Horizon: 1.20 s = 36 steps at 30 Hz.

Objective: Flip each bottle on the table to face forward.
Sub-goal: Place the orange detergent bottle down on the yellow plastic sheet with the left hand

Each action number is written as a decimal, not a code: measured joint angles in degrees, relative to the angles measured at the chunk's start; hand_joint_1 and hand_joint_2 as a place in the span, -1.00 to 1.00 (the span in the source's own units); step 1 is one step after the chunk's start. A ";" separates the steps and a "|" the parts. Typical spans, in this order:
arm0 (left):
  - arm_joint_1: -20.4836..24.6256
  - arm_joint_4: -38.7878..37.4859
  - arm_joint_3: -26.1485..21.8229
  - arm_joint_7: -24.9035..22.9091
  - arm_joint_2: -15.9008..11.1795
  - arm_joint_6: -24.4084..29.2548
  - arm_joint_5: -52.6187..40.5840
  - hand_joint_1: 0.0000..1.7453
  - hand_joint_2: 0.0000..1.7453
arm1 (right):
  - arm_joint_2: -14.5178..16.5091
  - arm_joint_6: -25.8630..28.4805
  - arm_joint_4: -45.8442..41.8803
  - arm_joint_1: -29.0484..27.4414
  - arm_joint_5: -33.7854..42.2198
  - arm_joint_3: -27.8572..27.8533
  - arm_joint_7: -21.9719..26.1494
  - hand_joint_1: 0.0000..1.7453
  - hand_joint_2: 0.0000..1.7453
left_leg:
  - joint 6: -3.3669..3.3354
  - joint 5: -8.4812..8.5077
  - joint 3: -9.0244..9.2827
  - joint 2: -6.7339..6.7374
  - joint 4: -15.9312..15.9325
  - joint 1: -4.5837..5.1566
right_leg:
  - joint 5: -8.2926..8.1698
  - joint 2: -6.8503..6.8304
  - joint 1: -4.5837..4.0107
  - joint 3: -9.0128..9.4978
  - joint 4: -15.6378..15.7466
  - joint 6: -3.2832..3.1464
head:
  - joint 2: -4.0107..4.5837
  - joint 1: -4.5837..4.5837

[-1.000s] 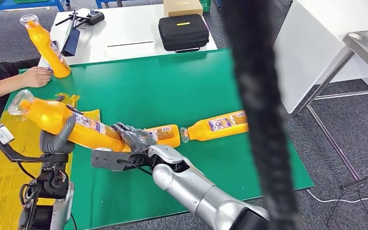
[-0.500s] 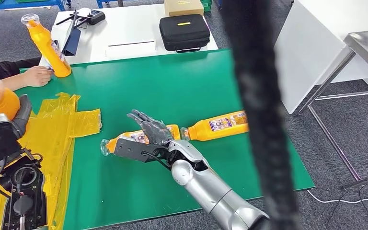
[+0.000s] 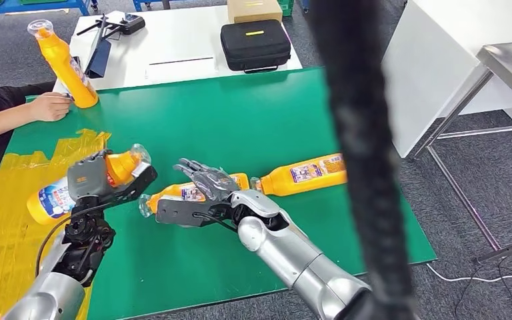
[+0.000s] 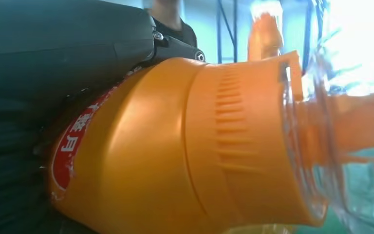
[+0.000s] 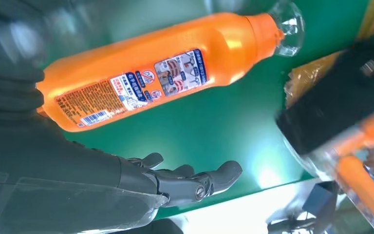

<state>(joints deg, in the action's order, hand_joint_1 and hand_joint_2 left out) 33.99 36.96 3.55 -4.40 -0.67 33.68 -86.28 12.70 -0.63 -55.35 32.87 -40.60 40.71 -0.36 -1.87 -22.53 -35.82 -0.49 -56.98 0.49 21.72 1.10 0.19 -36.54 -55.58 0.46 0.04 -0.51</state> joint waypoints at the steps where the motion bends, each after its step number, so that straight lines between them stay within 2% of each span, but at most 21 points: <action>1: 0.48 -1.96 0.41 -0.12 -0.20 -0.55 -0.10 1.00 1.00 | -0.03 -0.07 0.34 0.13 -0.03 0.21 0.00 -1.00 1.00 | 0.00 0.00 -0.02 -0.01 0.00 0.00 | 0.00 -0.01 0.00 -0.02 0.00 0.00 | 0.00 0.01; 6: 2.31 -8.75 1.27 -0.20 -0.89 -6.56 1.93 0.98 1.00 | -0.32 -1.24 2.36 1.36 -0.86 1.40 0.01 -1.00 1.00 | 0.00 -0.01 -0.08 -0.03 0.00 0.00 | 0.01 -0.02 0.00 -0.05 0.00 -0.01 | 0.00 -0.01; 10: 4.36 -12.25 1.18 -0.69 -1.08 -10.36 4.13 -1.00 1.00 | -0.78 -1.71 4.81 2.81 -1.26 2.35 -0.02 -1.00 1.00 | 0.00 0.00 -0.06 -0.09 0.01 0.01 | 0.01 -0.06 0.02 0.00 0.01 -0.01 | 0.00 0.00; 15: 5.90 -14.52 0.56 -3.03 -1.17 -11.31 5.50 -1.00 1.00 | -1.52 -1.76 7.26 3.77 -1.72 3.44 -0.15 -1.00 1.00 | 0.06 0.05 -0.02 -0.09 0.01 0.00 | -0.01 -0.07 0.01 0.03 0.00 -0.01 | 0.00 -0.01; 24: 6.51 -15.56 -0.50 -2.80 -1.19 -11.01 7.05 -1.00 1.00 | -2.27 -1.55 9.15 3.97 -2.31 4.21 -0.50 -1.00 1.00 | 0.10 0.10 -0.01 -0.09 0.01 -0.02 | -0.03 -0.07 -0.02 0.03 -0.02 -0.02 | 0.00 -0.01; 28: 6.49 -15.64 -1.44 0.11 -1.09 -10.37 9.97 -1.00 -1.00 | -2.42 -1.13 10.45 4.60 -3.64 4.51 -1.61 -1.00 1.00 | 0.10 0.10 -0.01 -0.09 0.01 -0.02 | -0.03 -0.07 -0.02 0.02 -0.01 -0.01 | 0.00 -0.01; 32: 6.59 -15.42 -4.11 7.04 -0.57 -10.50 18.14 -1.00 -1.00 | -2.52 -0.74 13.94 6.20 -4.92 4.60 -1.95 -1.00 1.00 | 0.07 0.13 0.00 -0.15 0.00 0.00 | -0.04 -0.10 0.00 0.03 -0.01 0.00 | 0.00 -0.02; 36: 6.28 -13.10 -7.78 17.08 0.97 -13.67 31.95 -1.00 -1.00 | -2.56 0.47 18.71 7.68 -6.44 4.62 -1.93 -1.00 1.00 | 0.05 0.14 -0.03 -0.30 0.00 0.00 | -0.05 -0.19 0.02 0.05 -0.01 0.02 | 0.00 -0.01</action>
<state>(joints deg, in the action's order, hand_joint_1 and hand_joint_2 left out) 40.27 23.85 -4.23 12.68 0.30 20.01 -54.33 10.14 -0.16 -36.64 40.55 -47.04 45.33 -2.30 -1.82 -22.39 -35.85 -0.78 -56.99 0.49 21.68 0.91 0.21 -36.49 -55.59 0.48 0.04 -0.52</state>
